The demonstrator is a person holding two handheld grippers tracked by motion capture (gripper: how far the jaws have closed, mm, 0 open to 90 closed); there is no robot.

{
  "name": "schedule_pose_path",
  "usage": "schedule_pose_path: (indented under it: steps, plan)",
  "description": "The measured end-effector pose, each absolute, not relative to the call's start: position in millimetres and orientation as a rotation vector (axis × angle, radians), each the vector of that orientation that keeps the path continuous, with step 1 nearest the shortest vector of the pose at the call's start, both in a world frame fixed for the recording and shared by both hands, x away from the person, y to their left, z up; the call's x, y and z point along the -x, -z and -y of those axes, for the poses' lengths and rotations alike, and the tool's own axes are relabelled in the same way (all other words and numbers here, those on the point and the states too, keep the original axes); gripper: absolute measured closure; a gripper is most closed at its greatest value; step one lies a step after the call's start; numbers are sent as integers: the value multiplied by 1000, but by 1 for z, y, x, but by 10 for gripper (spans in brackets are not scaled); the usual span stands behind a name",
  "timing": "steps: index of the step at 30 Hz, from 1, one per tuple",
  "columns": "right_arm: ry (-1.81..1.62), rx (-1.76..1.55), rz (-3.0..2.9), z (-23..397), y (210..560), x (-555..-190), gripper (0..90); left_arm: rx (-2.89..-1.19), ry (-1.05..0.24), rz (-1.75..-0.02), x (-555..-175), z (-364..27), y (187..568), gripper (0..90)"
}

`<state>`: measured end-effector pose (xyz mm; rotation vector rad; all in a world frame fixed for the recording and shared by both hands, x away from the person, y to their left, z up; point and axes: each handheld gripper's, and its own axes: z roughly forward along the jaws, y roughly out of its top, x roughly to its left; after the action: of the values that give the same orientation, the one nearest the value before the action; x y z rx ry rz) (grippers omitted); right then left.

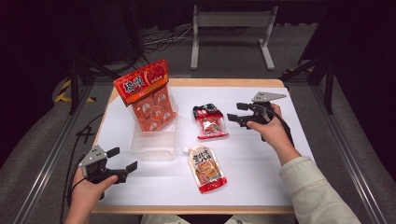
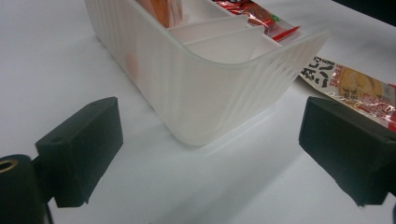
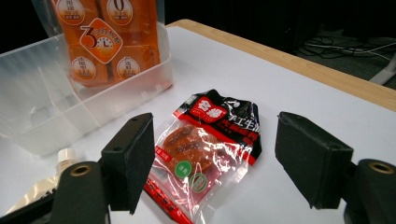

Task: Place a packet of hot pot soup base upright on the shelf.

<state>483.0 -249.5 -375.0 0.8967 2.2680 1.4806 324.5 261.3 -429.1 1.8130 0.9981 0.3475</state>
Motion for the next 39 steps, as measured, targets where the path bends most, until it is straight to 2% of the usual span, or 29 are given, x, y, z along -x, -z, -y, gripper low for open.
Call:
schedule_pose_path:
  steps: [18, 39]
  plan:
    - [-1457, -963, -2307, 227, 387, -527, 339, -1815, -389, -1024, -325, -266, 434, 96]
    - [-1392, -1047, -2326, 213, 417, -555, 303, -1819, -400, -1018, -319, -262, 437, 91]
